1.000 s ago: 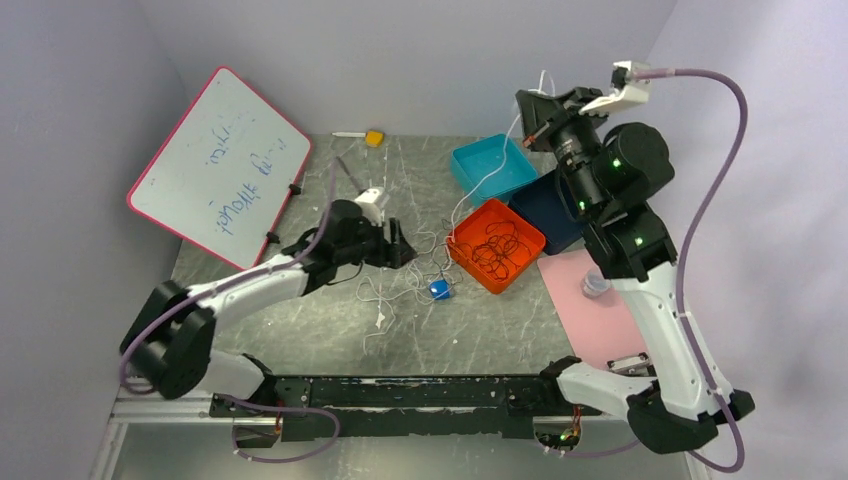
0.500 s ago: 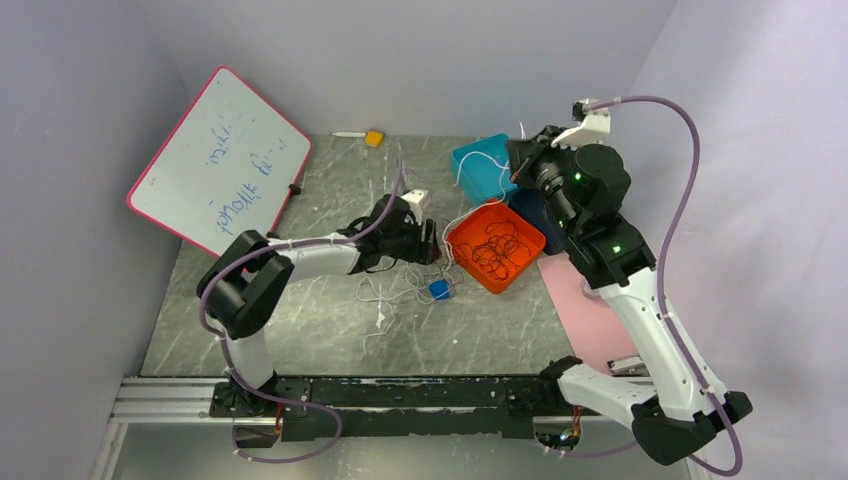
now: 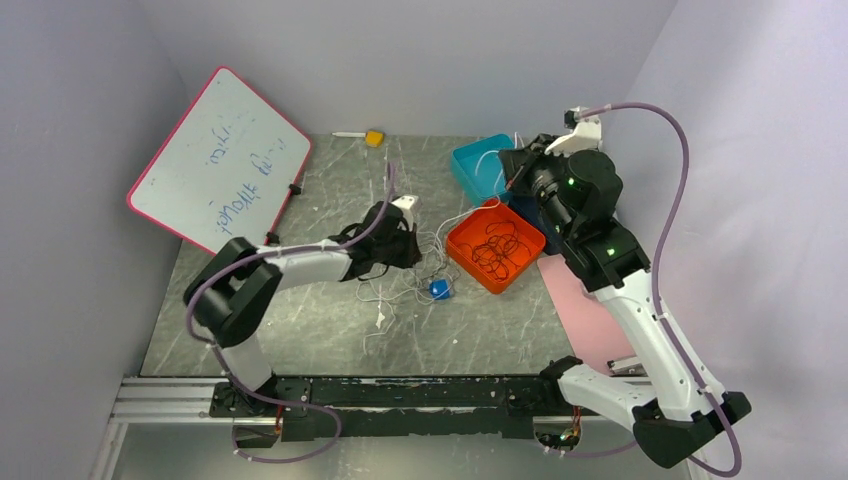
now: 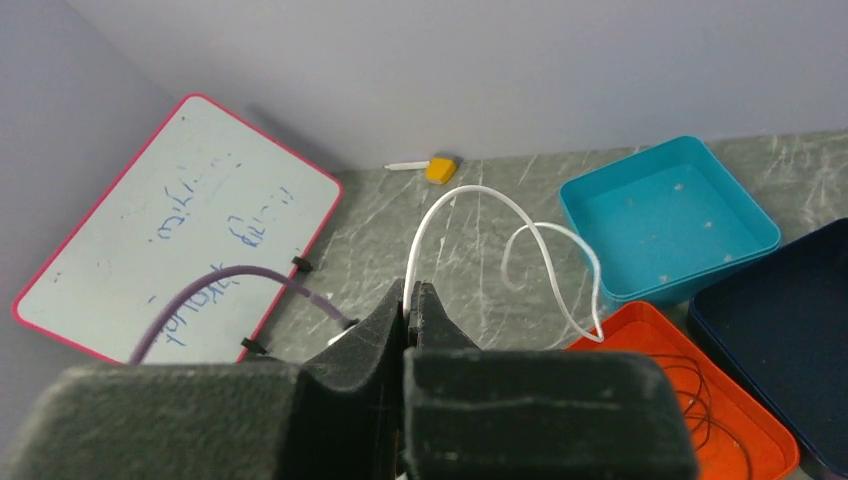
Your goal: Untangle the cables
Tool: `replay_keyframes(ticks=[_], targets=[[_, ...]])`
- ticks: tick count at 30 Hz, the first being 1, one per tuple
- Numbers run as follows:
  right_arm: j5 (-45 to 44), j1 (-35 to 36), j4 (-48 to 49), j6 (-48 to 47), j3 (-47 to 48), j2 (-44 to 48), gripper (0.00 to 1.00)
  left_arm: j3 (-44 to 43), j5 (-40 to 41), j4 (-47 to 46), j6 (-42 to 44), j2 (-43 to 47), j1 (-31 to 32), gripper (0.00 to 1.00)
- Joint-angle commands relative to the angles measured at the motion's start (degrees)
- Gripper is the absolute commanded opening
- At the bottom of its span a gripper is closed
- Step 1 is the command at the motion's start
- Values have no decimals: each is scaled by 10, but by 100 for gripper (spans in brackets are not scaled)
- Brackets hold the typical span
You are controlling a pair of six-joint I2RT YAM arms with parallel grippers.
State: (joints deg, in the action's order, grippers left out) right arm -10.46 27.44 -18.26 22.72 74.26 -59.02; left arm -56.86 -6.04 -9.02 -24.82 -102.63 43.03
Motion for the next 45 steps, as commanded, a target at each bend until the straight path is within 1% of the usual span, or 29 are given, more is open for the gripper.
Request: replay_keyframes(ticks=[1, 4, 9, 12, 14, 16, 17, 21, 24, 27, 31, 36, 40, 45], targets=[[24, 0, 21, -2, -9, -8, 0, 63, 74, 41, -14, 91, 2, 7], [68, 0, 42, -14, -14, -21, 0, 114, 102, 75, -29, 144, 3, 7], [175, 0, 90, -22, -22, -56, 0, 188, 133, 116, -66, 243, 2, 7], [200, 0, 112, -13, -31, -74, 0, 200, 178, 186, -95, 296, 2, 7], [189, 1, 119, -7, -35, -77, 0, 194, 221, 248, -128, 331, 2, 7], [164, 1, 121, 2, -39, -76, 0, 180, 272, 319, -161, 356, 1, 7], [153, 1, 120, 7, -40, -77, 0, 173, 285, 344, -171, 367, 2, 7], [113, 0, 111, 13, -39, -75, 0, 148, 329, 411, -195, 410, 1, 7], [41, 0, 86, 10, -38, -66, 0, 116, 377, 470, -212, 424, -4, 7], [-77, -1, 47, -23, -25, -46, 0, 98, 404, 500, -211, 426, -16, 7], [-257, -3, 33, -92, -1, -12, 0, 101, 390, 480, -184, 422, -48, 7], [-403, -5, 66, -199, 15, 30, 0, 121, 345, 444, -154, 396, -105, 7], [-439, -5, 100, -257, 29, 63, 0, 129, 320, 415, -134, 368, -132, 7], [-427, -5, 101, -275, 59, 92, 0, 130, 302, 390, -121, 345, -137, 7]])
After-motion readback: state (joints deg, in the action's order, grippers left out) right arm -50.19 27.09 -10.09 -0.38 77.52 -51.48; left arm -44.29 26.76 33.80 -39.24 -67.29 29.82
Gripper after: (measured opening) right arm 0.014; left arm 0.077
